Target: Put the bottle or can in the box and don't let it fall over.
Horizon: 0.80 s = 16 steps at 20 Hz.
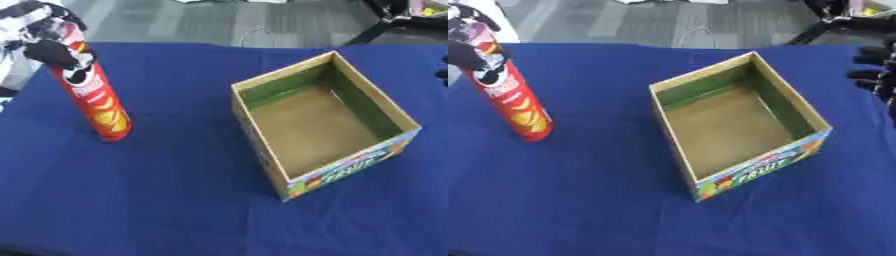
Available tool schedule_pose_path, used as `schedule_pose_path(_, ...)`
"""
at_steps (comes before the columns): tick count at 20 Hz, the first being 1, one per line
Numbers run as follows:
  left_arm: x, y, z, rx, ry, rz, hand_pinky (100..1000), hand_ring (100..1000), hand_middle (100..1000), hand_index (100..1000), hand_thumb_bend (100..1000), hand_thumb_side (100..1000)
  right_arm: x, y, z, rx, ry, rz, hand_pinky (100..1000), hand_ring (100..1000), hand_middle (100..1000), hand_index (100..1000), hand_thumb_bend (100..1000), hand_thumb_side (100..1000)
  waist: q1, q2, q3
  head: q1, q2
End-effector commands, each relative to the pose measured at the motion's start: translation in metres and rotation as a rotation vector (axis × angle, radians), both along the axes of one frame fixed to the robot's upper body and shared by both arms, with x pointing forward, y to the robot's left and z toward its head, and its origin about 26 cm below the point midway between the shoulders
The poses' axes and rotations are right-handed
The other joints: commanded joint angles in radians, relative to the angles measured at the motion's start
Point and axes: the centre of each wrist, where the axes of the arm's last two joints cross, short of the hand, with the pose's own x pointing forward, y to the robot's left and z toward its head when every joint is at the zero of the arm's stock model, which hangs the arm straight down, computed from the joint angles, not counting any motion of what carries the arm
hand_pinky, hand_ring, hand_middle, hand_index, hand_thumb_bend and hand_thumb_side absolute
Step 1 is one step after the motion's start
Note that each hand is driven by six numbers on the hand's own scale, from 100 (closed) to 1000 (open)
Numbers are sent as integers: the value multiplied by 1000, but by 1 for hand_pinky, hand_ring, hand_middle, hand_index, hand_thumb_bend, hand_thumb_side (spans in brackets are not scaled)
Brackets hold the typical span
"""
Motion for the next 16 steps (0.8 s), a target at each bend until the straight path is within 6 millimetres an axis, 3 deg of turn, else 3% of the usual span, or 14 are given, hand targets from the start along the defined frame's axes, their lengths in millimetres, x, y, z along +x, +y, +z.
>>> schedule_pose_path(1, -4, 1, 14, -15, -22, -15, 609, 754, 824, 741, 100, 100, -2, -2, 14, -19, -37, -3, 878, 762, 767, 806, 100, 978, 1, -16, 1, 2, -8)
schedule_pose_path(12, -5, -4, 13, 23, -80, -38, 611, 754, 789, 608, 100, 100, -2, -2, 14, -14, -37, -2, 878, 762, 767, 806, 100, 980, 5, -15, -2, 2, -11)
schedule_pose_path(14, -6, -6, 14, 45, -101, -46, 599, 740, 750, 576, 100, 100, -2, -2, 14, -13, -37, -3, 878, 762, 767, 806, 100, 979, 6, -15, -2, 2, -10)
schedule_pose_path(16, -7, -7, 15, 63, -118, -55, 579, 718, 652, 555, 100, 100, -2, -2, 14, -12, -37, -2, 878, 762, 767, 806, 100, 980, 6, -15, -2, 2, -10)
